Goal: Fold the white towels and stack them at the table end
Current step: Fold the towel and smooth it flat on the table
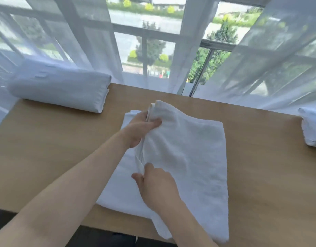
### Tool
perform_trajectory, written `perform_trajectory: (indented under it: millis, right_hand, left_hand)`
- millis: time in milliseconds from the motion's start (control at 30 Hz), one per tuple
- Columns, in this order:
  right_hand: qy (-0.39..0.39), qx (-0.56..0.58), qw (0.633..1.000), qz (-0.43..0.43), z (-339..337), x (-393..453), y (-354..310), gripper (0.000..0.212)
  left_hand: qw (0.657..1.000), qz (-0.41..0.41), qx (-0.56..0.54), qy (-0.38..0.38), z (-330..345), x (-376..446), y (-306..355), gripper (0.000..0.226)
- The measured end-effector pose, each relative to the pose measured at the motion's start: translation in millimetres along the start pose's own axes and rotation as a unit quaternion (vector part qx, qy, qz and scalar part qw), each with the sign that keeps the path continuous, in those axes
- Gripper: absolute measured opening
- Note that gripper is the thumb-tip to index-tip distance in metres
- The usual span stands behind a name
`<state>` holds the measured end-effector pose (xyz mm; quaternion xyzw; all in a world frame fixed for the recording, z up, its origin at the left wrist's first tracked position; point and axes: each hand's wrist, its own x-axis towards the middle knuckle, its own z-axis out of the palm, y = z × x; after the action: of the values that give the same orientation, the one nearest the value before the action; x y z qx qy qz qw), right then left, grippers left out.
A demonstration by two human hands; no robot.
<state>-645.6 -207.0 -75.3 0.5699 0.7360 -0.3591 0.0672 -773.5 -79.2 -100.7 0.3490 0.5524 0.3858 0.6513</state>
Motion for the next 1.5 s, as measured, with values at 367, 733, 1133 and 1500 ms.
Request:
perform_trajectory:
  millis: [367,733,1133,1500]
  right_hand:
    - [0.016,0.135,0.988,0.070,53,78,-76,0.041]
    - [-0.020,0.423,0.903,0.078,69,75,-41,0.019]
    - [0.174,-0.046,0.983,0.022,58,29,103,0.052]
    - [0.135,-0.109,0.984,-0.037,60,28,120,0.058]
  left_hand:
    - [0.998,-0.019,0.005,0.056,-101,34,-12,0.025]
    - [0.991,-0.075,0.052,0.098,-125,-19,-69,0.054]
    - [0.975,-0.138,0.119,0.124,-106,-105,-116,0.048]
    - [0.964,-0.133,0.153,0.173,-83,-135,-130,0.017]
